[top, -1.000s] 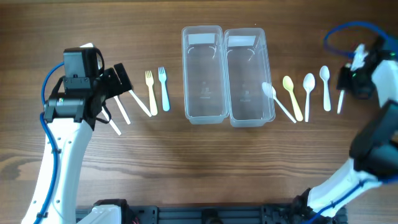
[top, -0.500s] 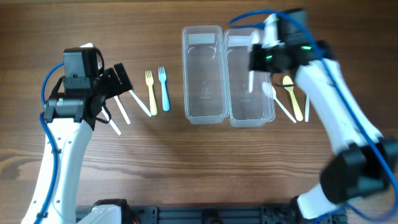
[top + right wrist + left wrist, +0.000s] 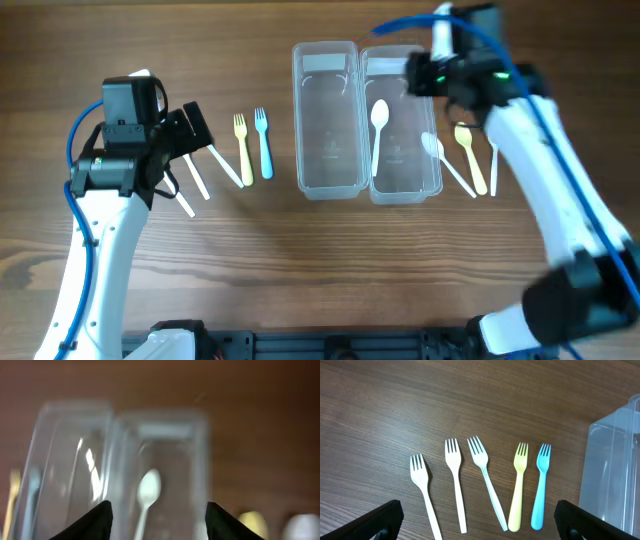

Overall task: Pack container
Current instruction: 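Carry the white spoon into the right container and release it, then grasp another white spoon with the right gripper and drop it in the right container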

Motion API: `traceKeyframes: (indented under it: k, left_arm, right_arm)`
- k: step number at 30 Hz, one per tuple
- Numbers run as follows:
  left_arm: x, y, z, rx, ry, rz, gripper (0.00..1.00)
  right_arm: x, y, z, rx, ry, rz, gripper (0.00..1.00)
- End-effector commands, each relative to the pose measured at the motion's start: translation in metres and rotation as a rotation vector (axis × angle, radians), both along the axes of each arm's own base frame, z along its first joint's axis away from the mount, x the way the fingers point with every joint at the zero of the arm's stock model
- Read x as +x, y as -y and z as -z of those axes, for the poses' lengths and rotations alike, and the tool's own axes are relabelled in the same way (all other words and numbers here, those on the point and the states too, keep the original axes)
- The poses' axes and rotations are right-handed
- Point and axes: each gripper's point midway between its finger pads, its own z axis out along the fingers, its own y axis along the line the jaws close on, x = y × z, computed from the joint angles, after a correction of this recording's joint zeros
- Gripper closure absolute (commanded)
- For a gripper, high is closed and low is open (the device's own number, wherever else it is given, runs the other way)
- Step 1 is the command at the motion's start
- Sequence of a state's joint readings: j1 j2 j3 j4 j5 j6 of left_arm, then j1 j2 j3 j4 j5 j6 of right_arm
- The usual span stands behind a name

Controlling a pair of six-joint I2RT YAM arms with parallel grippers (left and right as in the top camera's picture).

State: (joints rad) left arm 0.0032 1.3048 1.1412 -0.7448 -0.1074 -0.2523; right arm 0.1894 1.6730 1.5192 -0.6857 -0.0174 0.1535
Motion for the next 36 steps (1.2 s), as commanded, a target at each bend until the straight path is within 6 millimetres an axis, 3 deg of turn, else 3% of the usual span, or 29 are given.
traceKeyframes:
  k: [1,2,4,7,8,11,15,31,33,35,36]
  left_arm:
    - [0.004,-0.002,-0.008,0.006,0.019,0.003,0.0]
    - [0.004,-0.002,-0.008,0.006,0.019,0.003,0.0]
    - [0.004,-0.002,-0.008,0.006,0.019,0.004,0.0]
    - [0.004,-0.002,-0.008,0.006,0.019,0.003,0.0]
    - [0.004,-0.002,-0.008,0.006,0.019,0.003,0.0]
    - [0.004,-0.002,-0.008,0.006,0.019,0.004,0.0]
    - [0.004,-0.002,-0.008,0.006,0.019,0.003,0.0]
    - [0.004,-0.002,-0.008,0.006,0.019,0.004,0.0]
    - [0.004,-0.002,-0.008,0.006,0.019,0.004,0.0]
    - [0.004,-0.002,-0.008,0.006,0.019,0.004,0.0]
    - [0.004,-0.002,-0.008,0.006,0.019,0.003,0.0]
  right_arm:
    - [-0.009,0.128,-0.046,-0.224,0.1,0.358,0.4]
    - [-0.014,0.155,-0.04,-0.233,0.074,0.42,0.39]
    - [-0.032,0.212,0.008,-0.21,-0.078,0.521,0.35]
    - [-0.053,0.251,0.067,-0.205,-0.249,0.594,0.34]
    - [-0.058,0.259,0.098,-0.198,-0.331,0.551,0.34]
    - [-0.061,0.258,0.158,-0.179,-0.477,0.399,0.36]
    - [-0.061,0.242,0.207,-0.105,-0.56,0.307,0.46]
    - [-0.044,0.238,0.227,-0.058,-0.521,0.298,0.65]
    - [-0.046,0.237,0.232,-0.055,-0.534,0.295,0.71]
    - [-0.049,0.236,0.235,-0.051,-0.552,0.295,0.88]
    - [-0.052,0.235,0.234,-0.049,-0.561,0.295,0.91]
